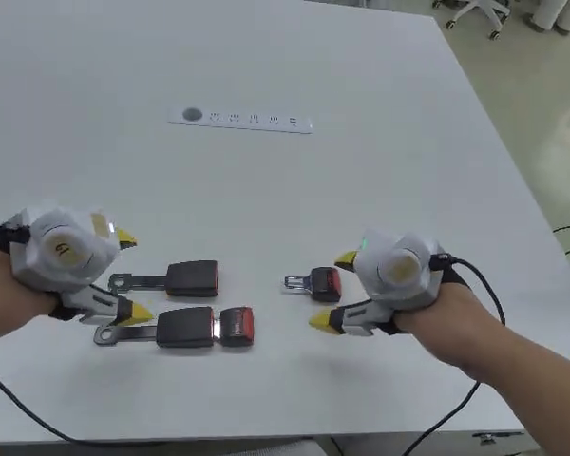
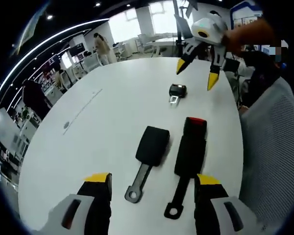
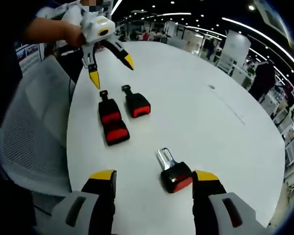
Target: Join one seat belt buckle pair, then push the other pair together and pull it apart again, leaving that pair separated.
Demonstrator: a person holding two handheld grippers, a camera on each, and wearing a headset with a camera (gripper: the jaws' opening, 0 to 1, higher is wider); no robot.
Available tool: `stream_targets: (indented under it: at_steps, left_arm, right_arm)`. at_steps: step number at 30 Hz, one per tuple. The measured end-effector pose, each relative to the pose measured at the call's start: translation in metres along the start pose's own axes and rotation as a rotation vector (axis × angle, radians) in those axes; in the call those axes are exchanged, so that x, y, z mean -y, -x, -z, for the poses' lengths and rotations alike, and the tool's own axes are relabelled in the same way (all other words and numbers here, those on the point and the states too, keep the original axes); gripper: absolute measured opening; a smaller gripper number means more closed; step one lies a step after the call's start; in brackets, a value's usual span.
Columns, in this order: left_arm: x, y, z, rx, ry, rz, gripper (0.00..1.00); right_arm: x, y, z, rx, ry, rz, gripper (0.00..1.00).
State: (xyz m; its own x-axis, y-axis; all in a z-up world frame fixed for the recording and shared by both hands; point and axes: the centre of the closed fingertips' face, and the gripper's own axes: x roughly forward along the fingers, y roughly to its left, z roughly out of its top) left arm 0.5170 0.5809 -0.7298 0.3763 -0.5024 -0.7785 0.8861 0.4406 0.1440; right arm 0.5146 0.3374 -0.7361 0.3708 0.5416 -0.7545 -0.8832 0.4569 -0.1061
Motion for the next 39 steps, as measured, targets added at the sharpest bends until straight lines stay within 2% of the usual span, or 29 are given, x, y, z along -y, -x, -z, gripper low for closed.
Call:
stream_targets:
  at_steps: [3,4,7,10,14,17,20,24,27,31,33,37,39]
  left_arm:
    - [0.005,0.01,0.013,-0.005,0.031,-0.019,0.77]
    - [0.007,0.015,0.02,-0.005,0.058,-0.026,0.79]
    - [0.013,0.026,0.029,0.01,0.134,-0.044,0.83]
    - [0.018,0.036,0.041,0.012,0.162,-0.059,0.87]
    - [0.023,0.042,0.05,0.013,0.23,-0.083,0.92]
    - [0.028,0.044,0.058,0.003,0.237,-0.091,0.97]
    - [0.033,0.047,0.056,0.006,0.245,-0.095,1.0]
    - [0.035,0.05,0.056,0.021,0.294,-0.114,1.0]
    - [0.038,0.049,0.053,0.034,0.311,-0.117,1.0]
    - [0.037,0.05,0.056,0.048,0.333,-0.128,1.0]
    - [0.038,0.05,0.053,0.06,0.334,-0.131,1.0]
    - [0.037,0.05,0.058,0.068,0.306,-0.142,1.0]
    - [0.037,0.05,0.056,0.075,0.301,-0.145,1.0]
  right_arm:
    - [-0.009,0.008,0.003,0.011,-0.042,0.017,0.68]
    - [-0.011,0.01,0.004,0.014,-0.051,0.019,0.71]
    - [-0.019,0.017,0.01,0.023,-0.081,0.033,0.72]
    - [-0.023,0.02,0.017,0.027,-0.108,0.048,0.75]
    - [-0.027,0.029,0.02,0.051,-0.14,0.085,0.83]
    - [-0.025,0.035,0.02,0.076,-0.154,0.113,0.9]
    - [-0.023,0.037,0.021,0.094,-0.179,0.14,0.98]
    - [-0.024,0.038,0.022,0.098,-0.205,0.14,0.99]
    - [-0.026,0.039,0.02,0.104,-0.201,0.14,0.99]
    - [-0.031,0.037,0.015,0.111,-0.208,0.141,0.99]
    - [-0.034,0.036,0.012,0.116,-0.212,0.139,0.99]
    - [-0.039,0.036,0.008,0.123,-0.201,0.133,0.99]
    - [-0.038,0.035,0.006,0.129,-0.193,0.133,0.99]
